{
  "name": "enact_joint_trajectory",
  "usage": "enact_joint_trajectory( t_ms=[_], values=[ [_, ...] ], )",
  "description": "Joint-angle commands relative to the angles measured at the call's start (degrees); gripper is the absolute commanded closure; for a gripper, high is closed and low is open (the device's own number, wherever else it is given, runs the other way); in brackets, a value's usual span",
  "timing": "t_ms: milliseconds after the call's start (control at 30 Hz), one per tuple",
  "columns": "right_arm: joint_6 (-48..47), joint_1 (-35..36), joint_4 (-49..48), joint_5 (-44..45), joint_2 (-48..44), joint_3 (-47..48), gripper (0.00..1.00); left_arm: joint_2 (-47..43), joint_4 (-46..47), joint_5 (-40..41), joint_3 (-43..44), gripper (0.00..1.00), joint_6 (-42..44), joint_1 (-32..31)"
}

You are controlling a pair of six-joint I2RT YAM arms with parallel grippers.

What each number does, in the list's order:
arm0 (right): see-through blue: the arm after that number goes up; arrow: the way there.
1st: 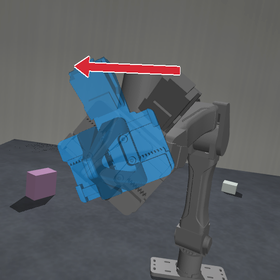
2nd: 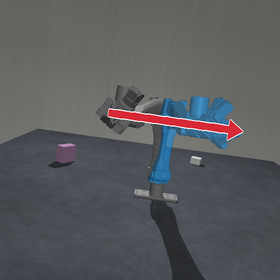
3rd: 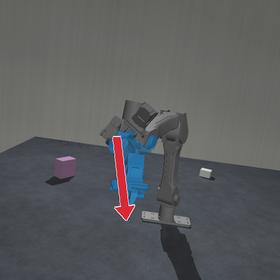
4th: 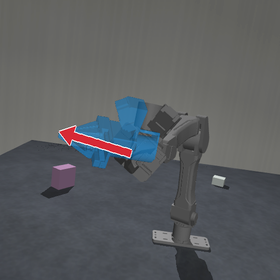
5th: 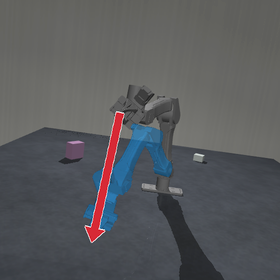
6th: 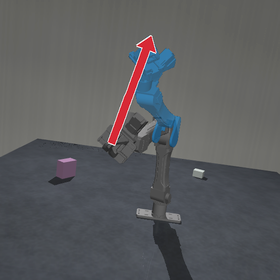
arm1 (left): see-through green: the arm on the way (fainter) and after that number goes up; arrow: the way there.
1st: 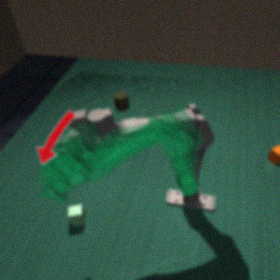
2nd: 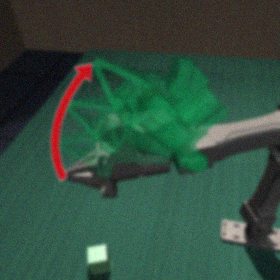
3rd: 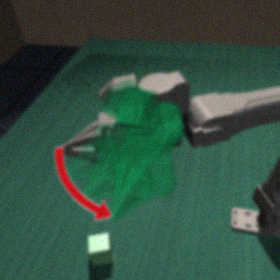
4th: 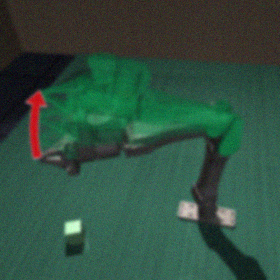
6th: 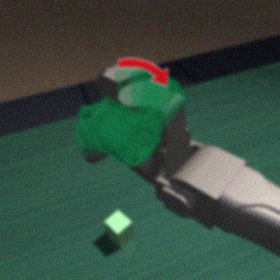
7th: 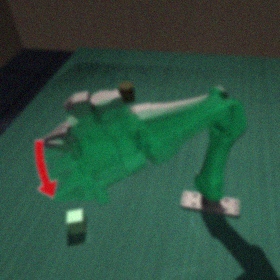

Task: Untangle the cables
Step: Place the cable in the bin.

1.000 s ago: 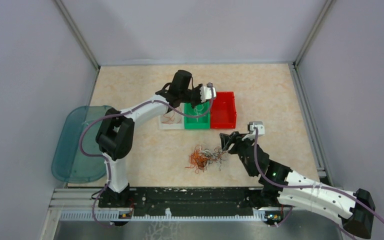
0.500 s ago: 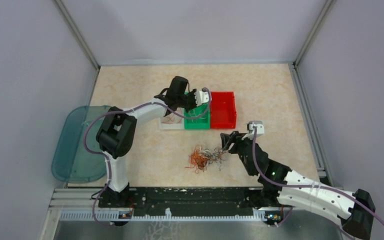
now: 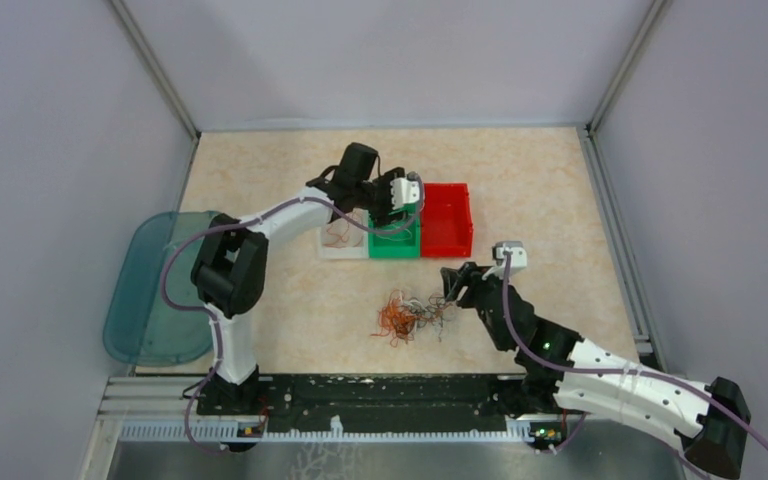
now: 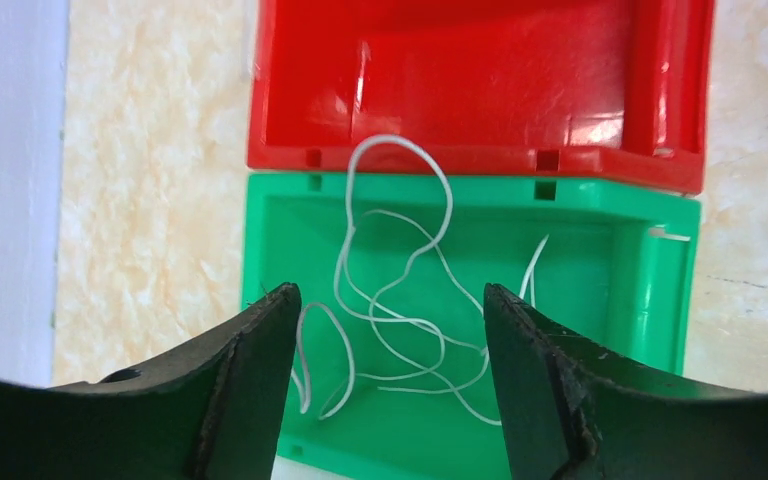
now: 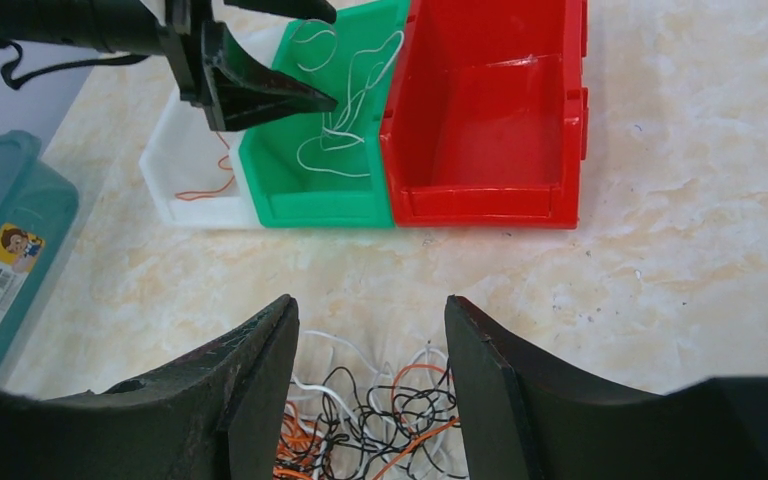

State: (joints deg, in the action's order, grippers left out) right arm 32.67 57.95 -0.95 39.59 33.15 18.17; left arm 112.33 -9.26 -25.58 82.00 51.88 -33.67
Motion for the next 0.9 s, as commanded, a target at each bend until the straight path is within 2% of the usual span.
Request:
enact_joint_trajectory(
  t_ms=[0, 100, 167, 233, 300, 533, 667, 800, 867],
  values=[
    [0.63, -0.56, -0.89, 0.16, -1.05, 3.27, 0.43, -3.12, -13.6, -7.51, 8.69, 0.27, 3.05, 1.23],
    [0.98, -0.65, -0.87, -0.19, -0.79, 3.34, 0.43, -1.7, -22.34, -11.51, 15.46, 0.28, 3.97, 1.99],
    [1.06, -0.57, -0.81, -0.17, -0.68, 3.33, 0.43, -0.81, -23.61, -13.74, 17.79, 0.31, 2.85, 2.02],
    [1.24, -0.62, -0.74, -0.09, -0.42, 3.29, 0.43, -0.78, -18.88, -14.44, 16.93, 0.37, -0.4, 1.91],
    [1.48, -0.57, -0.64, 0.04, -0.23, 3.15, 0.43, -0.5, -15.08, -14.96, 15.9, 0.38, -1.42, 1.37],
    [1.93, -0.57, -0.53, 0.65, 0.78, 2.95, 0.43, 6.83, -14.94, -9.92, 20.21, 0.4, 1.23, -1.47],
    [1.88, -0.61, -0.54, 0.69, 1.12, 2.77, 0.43, 7.79, -12.74, -6.86, 18.99, 0.51, 1.59, -1.4],
    [1.8, -0.65, -0.75, 0.59, 1.56, 2.88, 0.44, 6.74, -9.64, -6.07, 15.03, 0.57, 2.63, -1.38],
    [1.83, -0.69, -1.12, 0.54, 1.9, 2.99, 0.44, 6.75, -7.84, -5.16, 13.87, 0.65, 2.53, -1.39]
  ],
)
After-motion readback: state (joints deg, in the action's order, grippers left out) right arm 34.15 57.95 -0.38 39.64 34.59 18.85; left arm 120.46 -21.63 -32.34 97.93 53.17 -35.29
